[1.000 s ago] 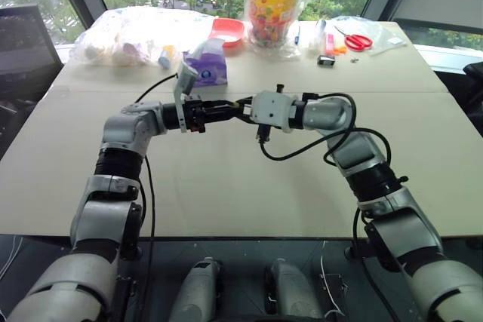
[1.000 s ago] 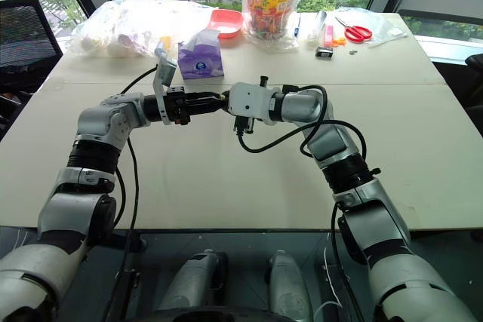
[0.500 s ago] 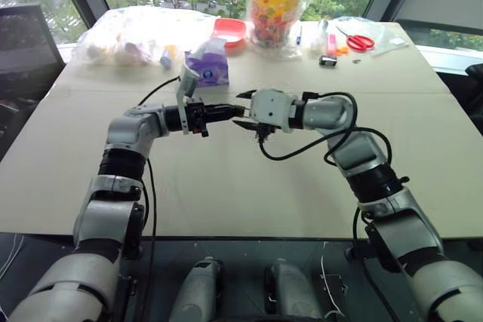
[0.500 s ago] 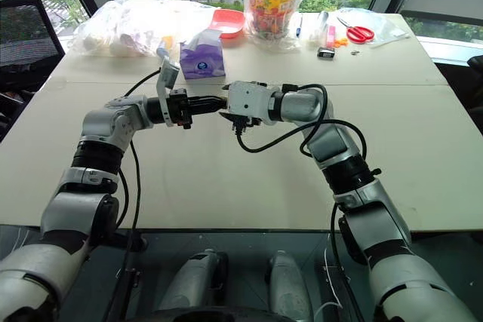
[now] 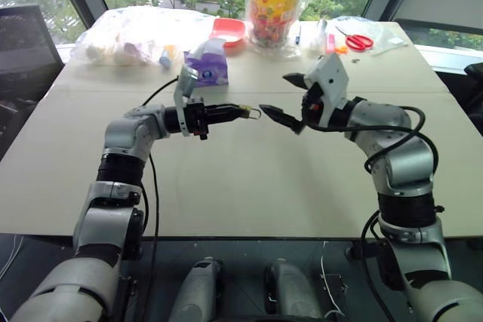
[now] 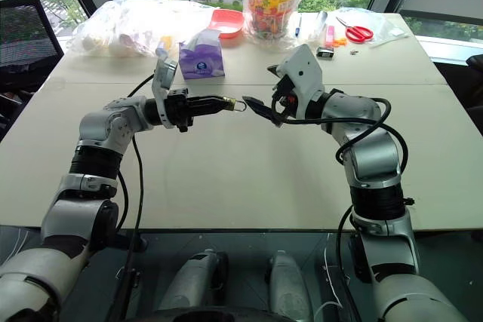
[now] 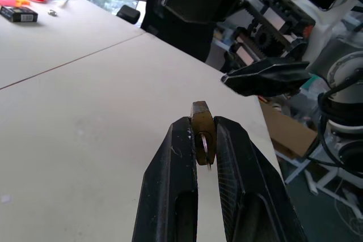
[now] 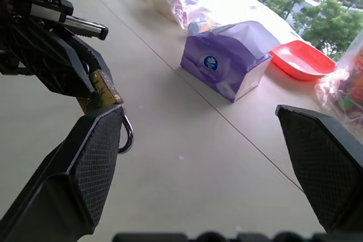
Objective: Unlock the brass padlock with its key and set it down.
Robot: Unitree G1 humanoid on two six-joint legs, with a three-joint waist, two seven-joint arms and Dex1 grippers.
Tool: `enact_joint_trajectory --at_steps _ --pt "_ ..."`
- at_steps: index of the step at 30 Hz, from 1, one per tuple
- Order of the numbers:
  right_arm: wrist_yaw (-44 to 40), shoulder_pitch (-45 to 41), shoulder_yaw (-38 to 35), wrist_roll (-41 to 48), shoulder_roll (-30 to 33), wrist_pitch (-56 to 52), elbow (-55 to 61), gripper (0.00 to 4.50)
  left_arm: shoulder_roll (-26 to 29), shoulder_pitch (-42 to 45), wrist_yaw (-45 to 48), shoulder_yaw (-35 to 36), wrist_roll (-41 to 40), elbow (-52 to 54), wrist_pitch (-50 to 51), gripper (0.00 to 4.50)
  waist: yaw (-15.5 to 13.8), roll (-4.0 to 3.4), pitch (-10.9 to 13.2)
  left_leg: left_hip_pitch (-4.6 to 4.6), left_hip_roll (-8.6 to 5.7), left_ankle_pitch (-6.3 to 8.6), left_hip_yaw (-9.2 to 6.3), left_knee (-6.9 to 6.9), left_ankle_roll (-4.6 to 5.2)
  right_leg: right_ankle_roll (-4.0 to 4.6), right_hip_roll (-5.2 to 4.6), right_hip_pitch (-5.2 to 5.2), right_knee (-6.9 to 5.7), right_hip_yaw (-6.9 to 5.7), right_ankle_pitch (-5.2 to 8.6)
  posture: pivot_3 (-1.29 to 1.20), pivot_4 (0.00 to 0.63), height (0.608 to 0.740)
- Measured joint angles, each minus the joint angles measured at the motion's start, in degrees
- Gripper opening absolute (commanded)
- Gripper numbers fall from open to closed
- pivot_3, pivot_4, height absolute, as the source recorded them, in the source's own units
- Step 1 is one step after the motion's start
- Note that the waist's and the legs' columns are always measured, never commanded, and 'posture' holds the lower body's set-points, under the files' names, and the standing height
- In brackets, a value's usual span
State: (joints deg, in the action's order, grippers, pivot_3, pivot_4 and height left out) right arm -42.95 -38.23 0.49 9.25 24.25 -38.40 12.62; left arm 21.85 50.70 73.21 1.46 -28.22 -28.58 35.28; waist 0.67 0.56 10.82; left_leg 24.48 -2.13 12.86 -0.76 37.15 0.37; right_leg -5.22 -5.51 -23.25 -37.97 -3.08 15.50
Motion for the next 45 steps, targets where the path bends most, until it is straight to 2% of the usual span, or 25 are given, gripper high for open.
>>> enact_joint_trajectory --at_steps 17,23,31,34,38,42,45 --pt "1.41 1.37 3.36 0.59 2.14 1.59 -2.04 4.46 1.73 -1.55 2.18 -0.02 -2.48 6.41 3.46 0.00 -0.01 0.00 0.00 0.00 -0.01 0.00 0.02 0.00 0.01 -0.01 0.02 0.01 0.00 -0.02 0.00 0.00 0.150 0.740" --pt "0.13 1.74 3.63 1.77 2.49 1.62 -2.25 4.46 1.70 -1.58 1.75 -0.03 -2.47 6.50 3.37 0.00 -0.02 0.00 0.00 0.00 -0.01 0.00 0.02 0.01 0.01 -0.01 0.02 0.01 0.00 -0.02 0.00 0.00 0.150 0.740" --pt "-0.44 4.71 3.69 2.02 6.36 1.71 -1.45 4.46 1.30 -1.59 -0.05 -0.32 -1.06 3.74 0.28 0.00 -0.15 0.00 0.00 0.01 -0.01 0.00 0.02 0.01 0.01 -0.01 0.01 0.02 0.02 -0.02 0.00 0.00 0.150 0.740" --pt "-1.19 8.10 3.66 0.67 11.42 2.71 -0.80 4.46 -0.78 -1.57 -2.48 -0.84 1.06 0.08 -1.97 0.00 -0.56 0.01 0.00 0.02 -0.03 0.02 0.04 0.02 0.04 -0.01 0.00 0.04 0.07 -0.03 0.00 0.00 0.150 0.740" --pt "-2.62 13.84 3.84 -2.31 18.98 4.67 1.31 4.46 -6.42 -1.44 -6.96 -2.81 3.88 -6.74 -1.58 0.00 -1.43 0.05 0.03 0.03 -0.03 0.06 0.11 0.05 0.11 -0.03 -0.01 0.06 0.11 -0.03 0.01 0.00 0.150 0.740" --pt "-2.97 16.03 3.99 -1.73 19.31 3.18 6.42 4.46 -11.49 1.69 -11.30 -2.52 4.18 -16.43 0.53 0.00 -1.18 0.17 0.09 0.03 0.02 0.06 0.11 0.07 0.11 -0.04 0.02 0.03 0.08 -0.04 0.00 0.00 0.150 0.740" --pt "-2.41 16.08 4.00 -1.65 19.31 1.51 9.67 4.46 -13.10 6.24 -12.93 -1.95 5.04 -22.07 -0.53 0.00 -1.23 0.17 0.10 0.02 0.02 0.06 0.11 0.07 0.11 -0.04 0.02 0.04 0.08 -0.05 0.00 0.00 0.150 0.740"
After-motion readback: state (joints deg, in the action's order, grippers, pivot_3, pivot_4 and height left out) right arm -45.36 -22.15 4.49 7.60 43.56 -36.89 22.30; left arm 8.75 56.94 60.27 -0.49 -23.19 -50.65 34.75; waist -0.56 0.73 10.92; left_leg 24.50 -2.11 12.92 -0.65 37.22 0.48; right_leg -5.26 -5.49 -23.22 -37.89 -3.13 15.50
